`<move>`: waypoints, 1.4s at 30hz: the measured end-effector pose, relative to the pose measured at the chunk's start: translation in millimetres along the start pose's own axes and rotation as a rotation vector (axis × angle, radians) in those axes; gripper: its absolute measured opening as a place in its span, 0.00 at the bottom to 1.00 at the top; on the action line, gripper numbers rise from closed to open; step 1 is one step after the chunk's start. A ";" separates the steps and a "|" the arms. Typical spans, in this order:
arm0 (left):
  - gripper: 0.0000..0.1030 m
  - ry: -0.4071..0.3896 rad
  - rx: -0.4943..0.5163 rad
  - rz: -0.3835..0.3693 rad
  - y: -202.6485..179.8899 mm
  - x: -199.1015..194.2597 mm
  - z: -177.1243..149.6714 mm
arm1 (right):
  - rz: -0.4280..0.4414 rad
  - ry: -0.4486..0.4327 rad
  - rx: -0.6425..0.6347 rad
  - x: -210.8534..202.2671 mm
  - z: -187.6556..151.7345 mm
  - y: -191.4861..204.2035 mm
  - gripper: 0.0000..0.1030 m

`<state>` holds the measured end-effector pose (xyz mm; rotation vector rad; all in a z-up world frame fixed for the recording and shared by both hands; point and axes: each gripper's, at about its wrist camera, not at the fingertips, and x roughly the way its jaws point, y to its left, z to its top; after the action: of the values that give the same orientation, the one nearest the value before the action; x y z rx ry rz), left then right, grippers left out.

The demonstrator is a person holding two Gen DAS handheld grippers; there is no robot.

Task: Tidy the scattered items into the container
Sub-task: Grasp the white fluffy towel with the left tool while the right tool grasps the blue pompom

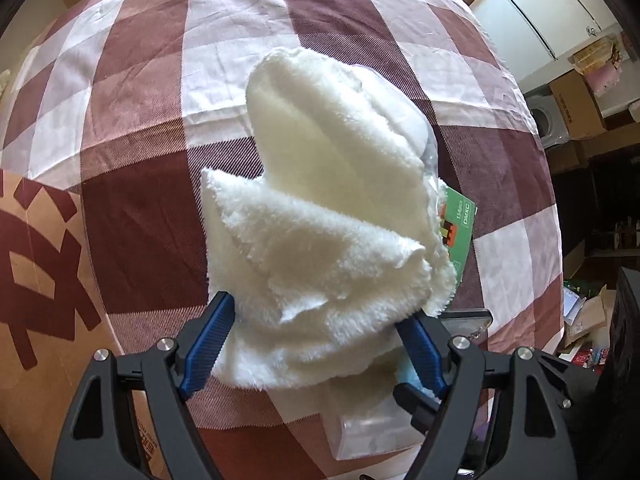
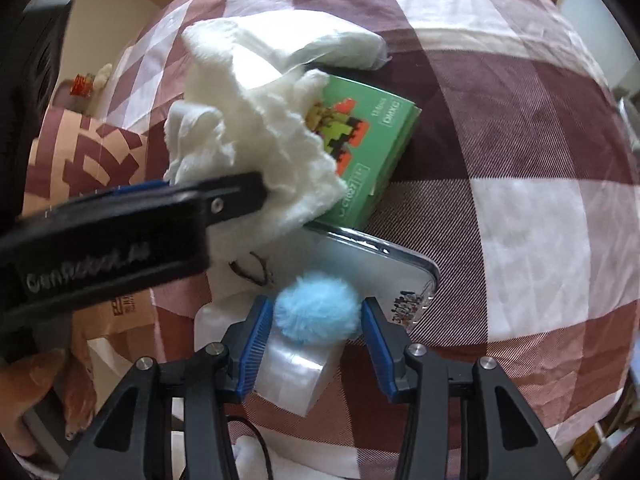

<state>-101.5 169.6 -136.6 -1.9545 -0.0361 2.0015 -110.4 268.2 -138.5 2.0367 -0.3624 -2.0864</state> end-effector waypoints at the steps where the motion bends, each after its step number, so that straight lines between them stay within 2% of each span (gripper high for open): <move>1: 0.79 -0.002 0.006 0.001 -0.4 0.4 0.5 | -0.001 -0.002 0.000 0.5 -0.8 0.9 0.46; 4: 0.72 -0.010 0.019 -0.005 -2.8 0.6 1.5 | -0.015 -0.003 0.001 0.6 -2.5 2.1 0.39; 5: 0.65 -0.011 0.023 -0.014 -4.0 -0.1 1.6 | -0.017 -0.004 0.004 0.2 -3.2 1.7 0.30; 11: 0.41 -0.008 0.063 -0.028 -11.9 -8.1 0.5 | 0.010 -0.029 0.047 -13.3 -7.3 -4.0 0.29; 16: 0.27 -0.062 0.054 -0.058 -7.0 -35.3 -3.8 | 0.035 -0.079 0.071 -38.3 -10.3 -7.1 0.29; 19: 0.23 -0.102 0.058 -0.068 -5.8 -54.6 -6.9 | 0.038 -0.101 0.076 -49.9 -12.9 -9.0 0.29; 25: 0.23 -0.157 0.067 -0.079 -7.1 -85.4 -12.0 | 0.045 -0.131 0.077 -70.7 -8.0 -13.2 0.29; 28: 0.23 -0.154 0.085 -0.070 -10.3 -85.1 -10.4 | 0.043 -0.140 0.078 -76.9 -10.8 -16.8 0.29; 30: 0.23 -0.125 0.091 -0.061 -10.1 -70.2 -7.2 | 0.043 -0.140 0.079 -77.3 -9.8 -16.0 0.29; 31: 0.23 -0.115 0.081 -0.049 -9.7 -61.2 -6.9 | 0.044 -0.139 0.079 -78.6 -11.3 -17.0 0.29; 33: 0.34 -0.081 0.076 -0.027 -9.2 -42.7 -4.3 | 0.045 -0.139 0.078 -79.3 -12.9 -16.1 0.29; 35: 0.69 -0.047 0.073 0.037 -10.0 -25.9 -1.3 | 0.044 -0.138 0.075 -79.7 -15.1 -15.2 0.29; 37: 0.79 -0.052 0.086 0.091 -12.5 -15.5 -0.3 | 0.043 -0.133 0.077 -77.8 -16.3 -15.3 0.29; 38: 0.80 -0.053 0.093 0.101 -14.0 -12.8 -1.2 | 0.043 -0.129 0.080 -76.1 -16.8 -15.6 0.29; 42: 0.93 -0.041 0.066 0.070 -9.8 3.0 1.0 | 0.044 -0.119 0.089 -72.7 -18.4 -18.3 0.29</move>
<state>-100.2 179.9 -137.0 -1.8981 0.0882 2.0601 -89.5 307.7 -75.5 1.9379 -0.5228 -2.2075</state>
